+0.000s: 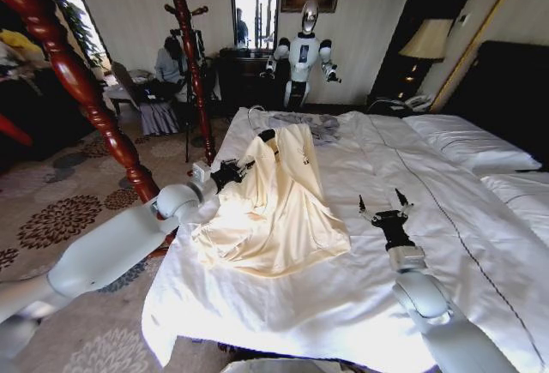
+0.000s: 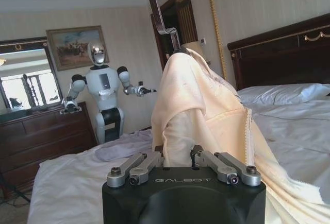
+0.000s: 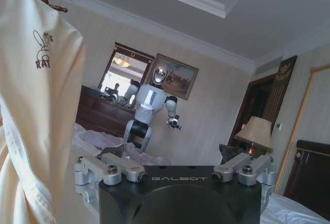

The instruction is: Pick up the clothes from the bed and hang them on the clothes hanger.

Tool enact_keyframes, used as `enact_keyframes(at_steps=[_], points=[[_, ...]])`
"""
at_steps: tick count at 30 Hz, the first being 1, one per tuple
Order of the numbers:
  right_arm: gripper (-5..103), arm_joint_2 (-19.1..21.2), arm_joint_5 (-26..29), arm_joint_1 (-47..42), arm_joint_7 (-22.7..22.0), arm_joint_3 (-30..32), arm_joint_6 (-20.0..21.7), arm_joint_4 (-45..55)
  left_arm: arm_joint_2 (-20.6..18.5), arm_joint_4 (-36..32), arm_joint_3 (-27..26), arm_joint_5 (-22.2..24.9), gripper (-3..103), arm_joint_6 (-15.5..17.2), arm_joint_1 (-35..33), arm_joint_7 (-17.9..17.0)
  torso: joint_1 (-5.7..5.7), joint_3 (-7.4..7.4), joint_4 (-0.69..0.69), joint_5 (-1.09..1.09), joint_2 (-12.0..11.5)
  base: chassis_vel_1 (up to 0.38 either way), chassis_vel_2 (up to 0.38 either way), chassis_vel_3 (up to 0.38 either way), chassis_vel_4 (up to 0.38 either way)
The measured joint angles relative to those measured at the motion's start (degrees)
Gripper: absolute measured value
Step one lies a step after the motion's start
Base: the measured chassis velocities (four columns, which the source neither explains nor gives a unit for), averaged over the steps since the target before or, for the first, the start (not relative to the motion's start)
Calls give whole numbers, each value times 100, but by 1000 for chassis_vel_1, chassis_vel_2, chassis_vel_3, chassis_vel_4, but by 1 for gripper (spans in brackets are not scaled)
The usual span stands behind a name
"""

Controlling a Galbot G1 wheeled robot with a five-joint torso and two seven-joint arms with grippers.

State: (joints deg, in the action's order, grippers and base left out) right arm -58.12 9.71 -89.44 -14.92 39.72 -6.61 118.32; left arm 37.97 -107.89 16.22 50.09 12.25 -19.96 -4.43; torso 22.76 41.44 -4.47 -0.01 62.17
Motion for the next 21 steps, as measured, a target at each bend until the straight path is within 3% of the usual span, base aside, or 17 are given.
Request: enact_keyframes(at_steps=[2,11,13,21], points=[[100,-61,13,-74,12,42,-1,47,-40,-40,-74,14,18,8,-41,-12,0,0,1,-1,0,0,0,0,0],[100,-1122,-6,-958,235,376,-196,552,-568,-421,-1053,118,18,106,-518,-197,0,0,1,0,0,0,0,0,0],[100,-1203,-17,-1018,247,376,-224,568,-613,-454,-1131,150,18,130,-543,-235,0,0,1,0,0,0,0,0,0],[100,-1660,-128,-1455,549,346,-519,587,-1231,-861,-1647,787,18,421,-642,-551,0,0,2,0,1,0,0,0,0]])
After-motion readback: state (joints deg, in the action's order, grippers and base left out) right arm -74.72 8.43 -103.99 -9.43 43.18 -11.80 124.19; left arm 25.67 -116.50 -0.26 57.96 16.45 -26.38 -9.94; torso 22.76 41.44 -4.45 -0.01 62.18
